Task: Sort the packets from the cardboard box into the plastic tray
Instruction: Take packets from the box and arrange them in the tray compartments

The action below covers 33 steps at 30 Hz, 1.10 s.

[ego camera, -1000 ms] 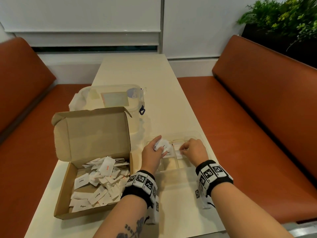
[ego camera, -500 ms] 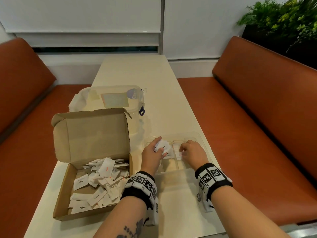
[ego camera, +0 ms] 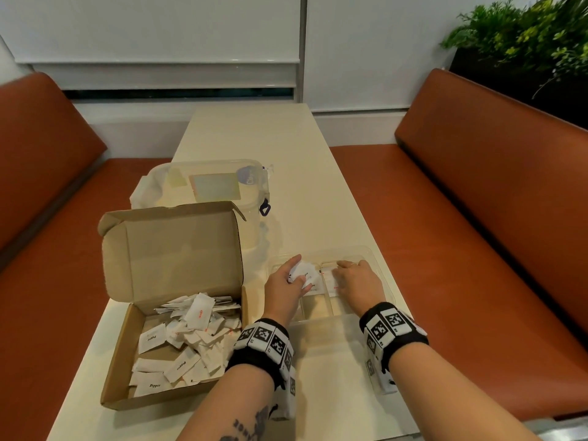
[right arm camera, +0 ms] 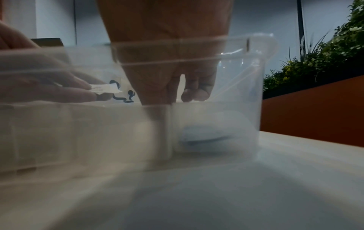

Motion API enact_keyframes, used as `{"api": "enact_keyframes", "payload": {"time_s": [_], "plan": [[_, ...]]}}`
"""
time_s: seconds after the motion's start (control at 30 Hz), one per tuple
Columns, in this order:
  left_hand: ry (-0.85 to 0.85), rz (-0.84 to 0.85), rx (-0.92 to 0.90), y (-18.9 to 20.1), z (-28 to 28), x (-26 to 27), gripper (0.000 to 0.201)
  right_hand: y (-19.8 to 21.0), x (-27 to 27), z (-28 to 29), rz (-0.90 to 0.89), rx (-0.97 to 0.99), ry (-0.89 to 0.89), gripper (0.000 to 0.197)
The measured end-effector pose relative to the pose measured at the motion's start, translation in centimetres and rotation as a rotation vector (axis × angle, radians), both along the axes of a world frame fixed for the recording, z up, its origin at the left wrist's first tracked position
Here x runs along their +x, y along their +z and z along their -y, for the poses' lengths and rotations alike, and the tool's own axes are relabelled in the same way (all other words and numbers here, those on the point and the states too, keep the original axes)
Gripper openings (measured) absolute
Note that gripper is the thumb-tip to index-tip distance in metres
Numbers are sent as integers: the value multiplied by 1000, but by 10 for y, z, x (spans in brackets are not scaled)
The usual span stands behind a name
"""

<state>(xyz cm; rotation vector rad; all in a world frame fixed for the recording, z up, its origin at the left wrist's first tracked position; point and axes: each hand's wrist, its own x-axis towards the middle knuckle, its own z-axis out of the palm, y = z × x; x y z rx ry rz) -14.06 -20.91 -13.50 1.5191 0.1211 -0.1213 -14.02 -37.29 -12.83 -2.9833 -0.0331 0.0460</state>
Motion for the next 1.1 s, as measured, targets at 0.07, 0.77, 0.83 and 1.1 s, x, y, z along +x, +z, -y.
{"api": "enact_keyframes", "payload": {"time_s": [0.07,0.77,0.83,1.1], "plan": [[-1,2,-1,0,0,0,46,-1,1,1,-7,-40,24,26],[-12,16,-63,2,2,-3,42,2,0,-1,14,153,-11,30],[-17,23,-80,2,2,-3,41,9,-3,-7,110,390,-79,26],[3,24,-135,3,2,-4,43,35,-8,-30,31,947,-164,17]]}}
